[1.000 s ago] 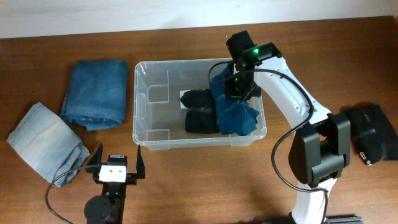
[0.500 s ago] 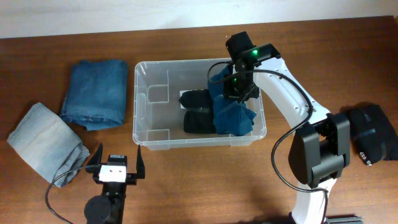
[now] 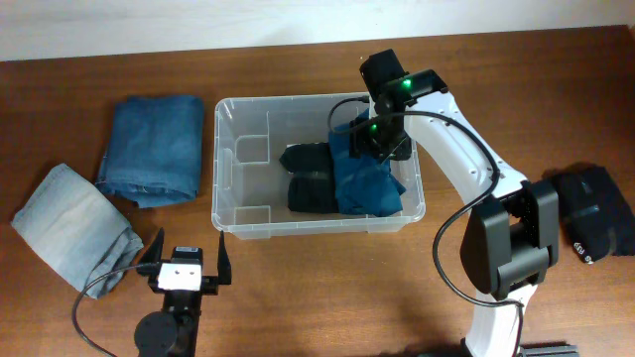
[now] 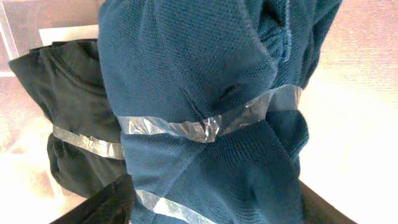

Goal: Pack container
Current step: 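Carry the teal cloth into the bin beside the black cloth, release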

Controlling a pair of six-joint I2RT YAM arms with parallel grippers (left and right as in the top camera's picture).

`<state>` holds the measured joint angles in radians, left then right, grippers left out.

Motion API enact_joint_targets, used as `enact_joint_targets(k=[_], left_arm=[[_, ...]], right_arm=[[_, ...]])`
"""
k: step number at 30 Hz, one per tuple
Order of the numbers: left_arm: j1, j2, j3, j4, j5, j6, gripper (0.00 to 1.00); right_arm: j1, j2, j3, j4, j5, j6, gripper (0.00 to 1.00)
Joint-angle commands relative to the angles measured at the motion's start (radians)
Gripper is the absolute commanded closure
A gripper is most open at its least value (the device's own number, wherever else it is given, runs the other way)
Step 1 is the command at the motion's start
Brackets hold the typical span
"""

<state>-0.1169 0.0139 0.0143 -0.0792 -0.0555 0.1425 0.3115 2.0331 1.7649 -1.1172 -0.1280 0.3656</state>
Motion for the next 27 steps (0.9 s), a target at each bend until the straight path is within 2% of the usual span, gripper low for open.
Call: enact_joint_targets(k=[1,3,8,9,11,12,13,27], left_arm=[[0.000,-0.008,-0.005,-0.002,0.008,0.017,0.00],[0.000,-0.008,-0.005,-0.001,0.008,0.017,0.01],[0.000,-0.008,-0.005,-0.001,0.008,0.017,0.01],[0.000,-0.008,-0.005,-0.001,0.008,0.017,0.00],[0.000,-0.008,-0.005,-0.001,0.008,0.017,0.01],[0.000,-0.008,-0.005,-0.001,0.008,0.017,0.01],[0.000,-0.008,-0.005,-0.001,0.008,0.017,0.01],[0.000,-0.008,-0.005,-0.001,0.008,0.017,0.01]], right_arm=[[0.009,-0.016,0.002,-0.004,0.083,-0.068,0.25],[0.008,-0.032,0.019,-0.006,0.092,-0.124,0.23],[0.009,-0.061,0.078,-0.059,0.096,-0.127,0.24],[0.009,-0.062,0.077,-0.072,0.096,-0.127,0.28],[0.009,-0.060,0.071,-0.080,0.095,-0.130,0.43],[0.009,-0.057,0.065,-0.080,0.096,-0.130,0.57],[0.009,-0.051,0.054,-0.079,0.096,-0.130,0.66],[0.016,-0.039,-0.219,0.135,0.093,-0.130,0.67]])
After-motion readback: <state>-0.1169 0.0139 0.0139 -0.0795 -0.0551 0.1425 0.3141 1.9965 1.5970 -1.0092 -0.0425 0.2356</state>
